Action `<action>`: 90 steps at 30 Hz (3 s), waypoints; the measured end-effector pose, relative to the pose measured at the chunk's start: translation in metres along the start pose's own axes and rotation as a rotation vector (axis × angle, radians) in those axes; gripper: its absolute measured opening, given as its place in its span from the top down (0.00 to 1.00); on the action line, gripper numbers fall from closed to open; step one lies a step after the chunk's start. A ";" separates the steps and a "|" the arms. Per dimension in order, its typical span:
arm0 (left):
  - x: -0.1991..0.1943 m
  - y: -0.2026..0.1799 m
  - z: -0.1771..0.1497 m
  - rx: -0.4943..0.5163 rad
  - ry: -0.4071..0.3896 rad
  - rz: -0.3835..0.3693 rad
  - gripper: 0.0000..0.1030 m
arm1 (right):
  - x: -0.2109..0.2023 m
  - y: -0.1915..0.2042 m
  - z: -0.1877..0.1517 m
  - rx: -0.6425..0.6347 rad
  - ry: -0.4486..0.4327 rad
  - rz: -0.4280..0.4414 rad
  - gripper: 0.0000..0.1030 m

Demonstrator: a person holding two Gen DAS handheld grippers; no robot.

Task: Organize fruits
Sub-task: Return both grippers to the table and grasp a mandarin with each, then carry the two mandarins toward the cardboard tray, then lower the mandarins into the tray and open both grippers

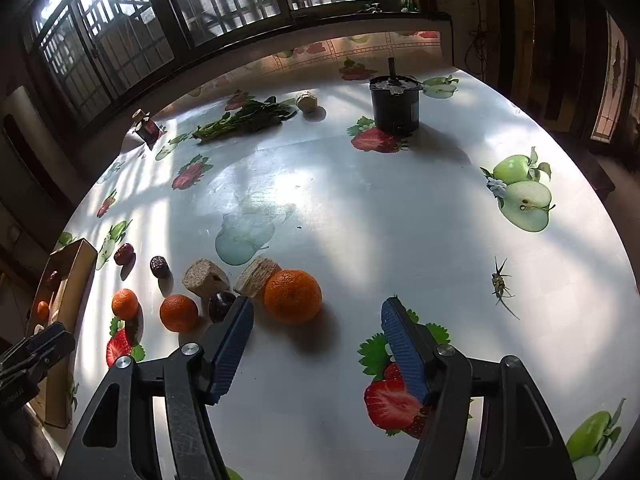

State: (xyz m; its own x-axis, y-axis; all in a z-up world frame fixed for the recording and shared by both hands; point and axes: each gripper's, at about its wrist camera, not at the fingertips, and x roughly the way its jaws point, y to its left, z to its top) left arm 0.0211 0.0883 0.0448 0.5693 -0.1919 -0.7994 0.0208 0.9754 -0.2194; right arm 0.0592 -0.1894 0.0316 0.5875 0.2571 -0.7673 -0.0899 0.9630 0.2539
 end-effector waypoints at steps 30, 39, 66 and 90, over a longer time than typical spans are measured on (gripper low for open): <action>-0.005 -0.007 -0.008 0.073 -0.064 0.030 0.70 | 0.023 0.005 -0.005 0.016 -0.010 0.041 0.63; -0.057 0.009 -0.032 0.036 -0.123 0.056 0.70 | -0.013 0.022 -0.024 0.005 -0.043 0.053 0.63; -0.143 0.223 -0.080 -0.247 -0.157 0.408 0.70 | -0.025 0.302 -0.078 -0.396 0.068 0.381 0.62; -0.159 0.242 -0.092 -0.320 -0.192 0.426 0.49 | 0.049 0.394 -0.135 -0.608 0.185 0.312 0.55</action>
State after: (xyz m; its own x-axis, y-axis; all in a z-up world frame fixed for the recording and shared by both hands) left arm -0.1402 0.3453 0.0668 0.6132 0.2635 -0.7447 -0.4762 0.8754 -0.0824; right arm -0.0561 0.2136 0.0151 0.3196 0.4856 -0.8137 -0.6966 0.7025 0.1457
